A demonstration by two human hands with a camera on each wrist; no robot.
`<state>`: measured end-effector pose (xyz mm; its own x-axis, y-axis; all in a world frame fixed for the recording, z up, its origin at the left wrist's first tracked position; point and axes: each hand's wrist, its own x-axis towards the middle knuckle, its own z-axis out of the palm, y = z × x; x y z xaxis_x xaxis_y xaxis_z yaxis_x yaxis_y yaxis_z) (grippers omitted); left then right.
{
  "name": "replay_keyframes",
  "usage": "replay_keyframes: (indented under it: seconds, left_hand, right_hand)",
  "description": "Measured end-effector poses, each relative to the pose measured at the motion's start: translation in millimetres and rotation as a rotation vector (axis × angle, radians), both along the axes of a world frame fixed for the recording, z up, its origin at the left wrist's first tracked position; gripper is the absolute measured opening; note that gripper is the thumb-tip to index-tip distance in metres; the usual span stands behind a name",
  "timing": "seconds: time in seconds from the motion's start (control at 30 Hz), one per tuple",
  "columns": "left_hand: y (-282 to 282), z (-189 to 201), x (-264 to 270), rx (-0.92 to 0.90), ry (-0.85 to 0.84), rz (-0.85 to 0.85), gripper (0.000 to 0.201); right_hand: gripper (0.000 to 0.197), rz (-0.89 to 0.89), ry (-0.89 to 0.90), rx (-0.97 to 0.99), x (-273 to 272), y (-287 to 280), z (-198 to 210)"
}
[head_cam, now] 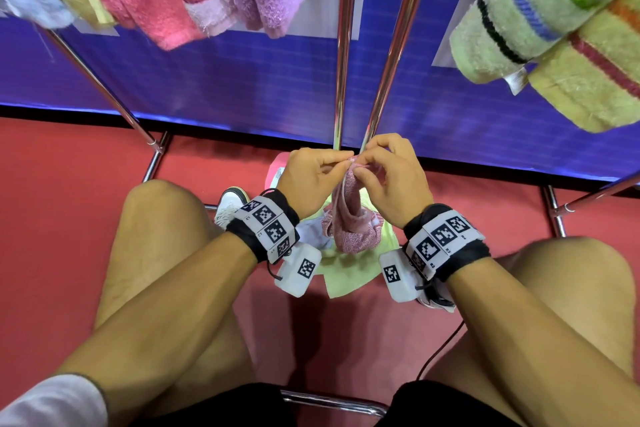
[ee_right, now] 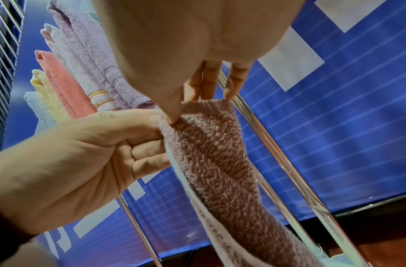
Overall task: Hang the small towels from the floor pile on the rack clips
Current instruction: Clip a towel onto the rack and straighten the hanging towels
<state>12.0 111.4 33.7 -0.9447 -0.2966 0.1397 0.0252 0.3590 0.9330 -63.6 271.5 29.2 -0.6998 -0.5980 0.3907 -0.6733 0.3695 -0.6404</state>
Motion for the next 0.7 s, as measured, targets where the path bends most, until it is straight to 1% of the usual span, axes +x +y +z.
replay_keyframes:
  seconds: [0.1, 0.17, 0.3, 0.47, 0.57, 0.63, 0.7]
  left_hand:
    - [-2, -2, -1, -0.107, 0.018, -0.042, 0.02]
    - [-2, 0, 0, -0.123, 0.001, -0.093, 0.026]
    - [0, 6, 3, -0.013, -0.066, -0.127, 0.034]
    - [-7, 10, 1, 0.056, -0.15, -0.106, 0.032]
    - [-7, 18, 2, 0.134, -0.149, -0.123, 0.028]
    - [-8, 21, 2, 0.18, -0.143, -0.102, 0.028]
    - [-11, 22, 1, 0.198, -0.129, -0.067, 0.028]
  right_hand:
    - [0.006, 0.014, 0.026, 0.017, -1, 1, -1]
    - [0.006, 0.022, 0.037, 0.017, -1, 2, -1]
    - [0.009, 0.027, 0.001, 0.03, -2, 5, -1]
    - [0.022, -0.025, -0.086, 0.022, -1, 7, 5]
    - [0.036, -0.024, -0.202, -0.044, 0, 8, 9]
    - [0.046, -0.027, -0.287, -0.096, -2, 9, 9]
    - [0.048, -0.026, -0.364, -0.104, -8, 9, 9]
